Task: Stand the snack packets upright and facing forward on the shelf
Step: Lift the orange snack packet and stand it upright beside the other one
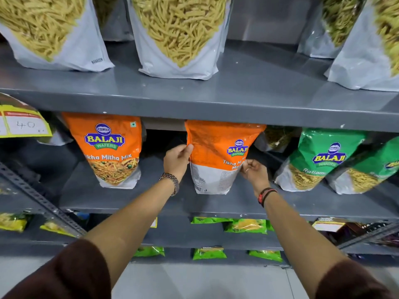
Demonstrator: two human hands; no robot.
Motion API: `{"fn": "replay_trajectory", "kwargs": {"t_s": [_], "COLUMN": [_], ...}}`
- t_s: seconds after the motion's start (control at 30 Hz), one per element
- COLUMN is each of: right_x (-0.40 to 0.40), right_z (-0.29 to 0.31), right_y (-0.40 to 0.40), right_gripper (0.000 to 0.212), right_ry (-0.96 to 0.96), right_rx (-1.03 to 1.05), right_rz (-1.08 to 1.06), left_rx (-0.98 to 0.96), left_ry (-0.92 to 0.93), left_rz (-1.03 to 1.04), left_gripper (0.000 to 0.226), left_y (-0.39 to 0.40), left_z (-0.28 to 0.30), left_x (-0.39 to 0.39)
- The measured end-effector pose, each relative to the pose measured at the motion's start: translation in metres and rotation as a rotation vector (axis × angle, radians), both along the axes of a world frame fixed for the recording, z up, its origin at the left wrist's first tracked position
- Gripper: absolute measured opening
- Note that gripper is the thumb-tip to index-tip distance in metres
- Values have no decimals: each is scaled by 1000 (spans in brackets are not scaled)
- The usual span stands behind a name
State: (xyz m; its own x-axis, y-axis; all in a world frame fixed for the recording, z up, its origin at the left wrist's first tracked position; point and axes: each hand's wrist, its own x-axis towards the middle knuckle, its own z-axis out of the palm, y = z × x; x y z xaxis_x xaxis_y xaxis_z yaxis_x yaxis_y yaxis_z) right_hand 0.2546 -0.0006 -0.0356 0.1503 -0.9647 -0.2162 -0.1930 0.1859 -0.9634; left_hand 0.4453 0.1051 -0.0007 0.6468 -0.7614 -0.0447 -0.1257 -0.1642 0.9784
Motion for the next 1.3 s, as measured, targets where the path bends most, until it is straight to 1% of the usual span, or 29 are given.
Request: {"fn": "replay_trajectory", "kwargs": {"t_s": [0.07, 0.1, 0.17, 0.23, 0.3, 0.33, 0.43, 0.5, 0.67, 0.8, 0.9, 1.0, 1.07, 1.1, 1.13, 1.2, 1.3], "right_x": [-1, -2, -6, -11, -16, -19, -25, -25, -11, -1, -7, -22, -29, -30, -29, -22, -3], "right_z": [3, 4, 6, 6, 4, 2, -9, -17, -27, -20, -15, -12, -5, -1, 4, 13, 28], "right_y": [-1, -1, -1, 2, 8, 12, 31, 46, 71, 78, 77, 63, 45, 34, 23, 2, -19], "right_gripper": [24, 23, 32, 40, 40, 39, 38, 39, 38, 38, 40, 41, 37, 37, 41, 52, 70], "right_ry": [-42, -58, -63, -48, -36, -26, -40, -73, -112, -132, -71, 7, -25, -50, -67, -68, -75], "right_rx": [45, 64, 78, 79, 70, 66, 93, 116, 114, 127, 137, 107, 104, 107, 107, 113, 169], "right_rz": [28, 44, 70, 81, 81, 67, 13, 22, 72, 128, 155, -9, -102, -115, -105, -61, 60], "left_rx": [56, 102, 246, 374, 387, 380, 381, 403, 361, 348, 369, 337, 315, 302, 291, 269, 197], "left_ry": [-27, 7, 169, 388, 537, 552, 445, 407, 354, 389, 286, 231, 185, 174, 181, 266, 381], "left_rz": [31, 52, 48, -80, -205, -224, -154, -117, -153, -194, -174, -66, -42, -46, -49, -80, -184], "left_gripper": [42, 50, 66, 75, 75, 74, 70, 69, 67, 66, 61, 54, 52, 52, 51, 48, 46], "left_y": [1, 3, 12, 22, 22, 19, -1, -15, -41, -53, -44, -20, -1, 9, 19, 34, 38], "left_z": [-2, -5, -17, -25, -29, -30, -36, -39, -43, -44, -50, -61, -70, -75, -78, -82, -77], "left_x": [-6, -12, -27, -44, -57, -61, -64, -64, -66, -59, -54, -57, -61, -65, -70, -85, -109]}}
